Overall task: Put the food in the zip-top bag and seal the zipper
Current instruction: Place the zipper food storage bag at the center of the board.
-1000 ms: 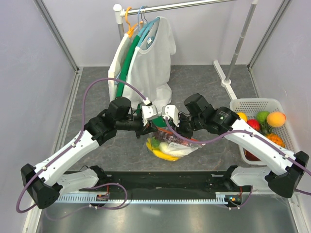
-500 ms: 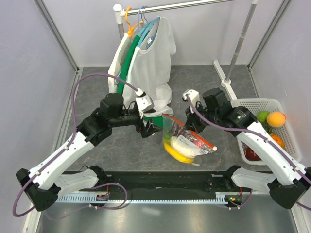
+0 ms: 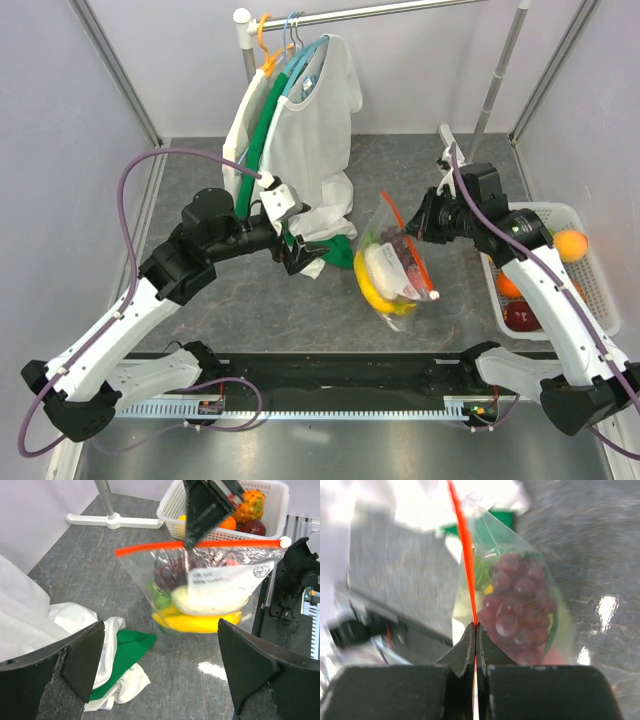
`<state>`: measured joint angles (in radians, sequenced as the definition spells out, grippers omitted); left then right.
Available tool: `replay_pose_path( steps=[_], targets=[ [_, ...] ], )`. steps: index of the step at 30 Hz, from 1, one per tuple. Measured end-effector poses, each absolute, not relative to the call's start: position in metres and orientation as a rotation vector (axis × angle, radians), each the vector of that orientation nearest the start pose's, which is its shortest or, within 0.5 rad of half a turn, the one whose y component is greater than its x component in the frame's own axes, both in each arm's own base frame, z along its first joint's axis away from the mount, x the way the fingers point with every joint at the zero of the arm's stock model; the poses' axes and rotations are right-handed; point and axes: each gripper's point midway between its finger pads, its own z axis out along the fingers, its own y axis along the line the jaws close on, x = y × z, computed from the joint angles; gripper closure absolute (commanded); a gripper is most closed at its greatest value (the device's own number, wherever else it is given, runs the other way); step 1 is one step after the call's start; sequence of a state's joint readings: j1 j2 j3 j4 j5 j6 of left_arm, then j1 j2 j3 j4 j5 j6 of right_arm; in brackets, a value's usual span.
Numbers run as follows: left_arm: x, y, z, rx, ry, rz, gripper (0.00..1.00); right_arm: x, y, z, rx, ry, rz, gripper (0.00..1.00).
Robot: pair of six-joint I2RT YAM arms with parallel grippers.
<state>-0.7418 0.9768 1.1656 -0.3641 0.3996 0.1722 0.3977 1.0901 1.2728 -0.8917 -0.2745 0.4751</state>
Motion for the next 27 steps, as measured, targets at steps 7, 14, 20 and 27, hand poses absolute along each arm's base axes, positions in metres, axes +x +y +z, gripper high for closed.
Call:
replay_pose_path(
  steps=[7,14,20,27],
  targets=[
    [0.198,-0.263,0.351,1.044,1.457,-0.753,0.0,0.295,0.155,0.279,0.477,2.288,0.693,1.0],
    [0.202,-0.261,0.342,1.034,1.479,-0.735,0.0,0.352,0.154,0.259,0.883,2.106,0.74,1.0],
    [0.199,-0.254,0.341,1.021,1.478,-0.72,0.0,0.399,0.143,0.254,1.125,1.884,0.759,1.0],
    [0.2,-0.249,0.342,1.007,1.47,-0.696,0.0,0.426,0.144,0.244,1.318,1.763,0.813,1.0]
  ],
)
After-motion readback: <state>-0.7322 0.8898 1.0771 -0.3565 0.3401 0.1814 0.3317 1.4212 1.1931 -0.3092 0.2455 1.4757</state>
